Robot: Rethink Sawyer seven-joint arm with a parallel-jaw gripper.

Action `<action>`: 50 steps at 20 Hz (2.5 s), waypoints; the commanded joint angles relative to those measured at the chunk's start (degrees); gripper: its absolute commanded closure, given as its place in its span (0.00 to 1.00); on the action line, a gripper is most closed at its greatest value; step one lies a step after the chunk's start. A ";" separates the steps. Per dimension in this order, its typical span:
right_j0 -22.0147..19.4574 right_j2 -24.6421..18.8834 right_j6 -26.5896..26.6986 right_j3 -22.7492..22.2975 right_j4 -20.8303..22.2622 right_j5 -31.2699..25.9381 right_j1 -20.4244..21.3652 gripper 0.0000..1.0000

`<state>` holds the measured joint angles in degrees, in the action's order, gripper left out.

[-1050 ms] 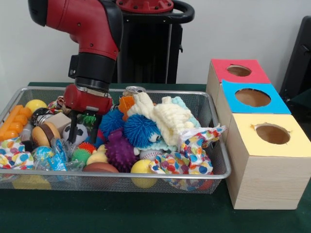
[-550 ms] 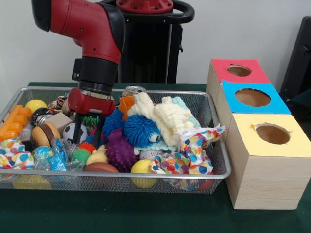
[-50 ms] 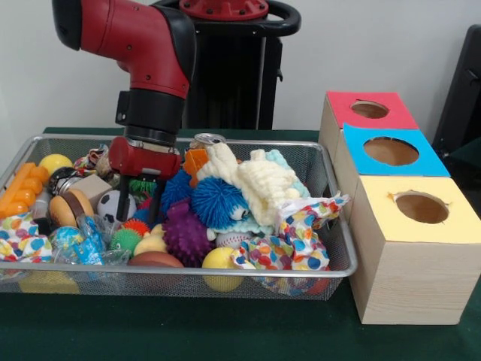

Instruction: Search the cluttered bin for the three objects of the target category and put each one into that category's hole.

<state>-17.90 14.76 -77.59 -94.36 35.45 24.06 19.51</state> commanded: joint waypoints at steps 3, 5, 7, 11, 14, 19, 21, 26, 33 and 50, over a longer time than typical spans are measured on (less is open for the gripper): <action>-1.71 -7.88 -14.29 -3.41 -2.02 5.80 -1.99 0.00; -2.06 -8.37 -14.60 -3.67 -1.94 6.22 -1.92 0.00; -2.48 -9.04 -15.07 -4.05 -1.77 6.98 -1.85 0.00; -3.11 -10.25 -15.73 -4.86 -1.64 8.89 -1.79 0.00; -3.34 -10.82 -15.62 -5.33 -1.65 9.83 -1.80 0.00; -2.75 -11.55 -14.41 -5.80 -1.13 10.54 -1.93 0.00; -2.62 -12.19 -13.91 -5.77 -0.13 9.99 -1.84 0.00; -2.34 -11.44 -13.39 -6.26 -2.28 14.65 -1.09 0.00; -1.68 -10.51 -12.71 -6.44 -3.70 16.50 0.45 0.00; 4.21 2.46 -3.83 0.39 -11.36 11.32 -4.94 0.00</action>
<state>-14.93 16.22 -77.59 -99.82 28.11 35.24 17.84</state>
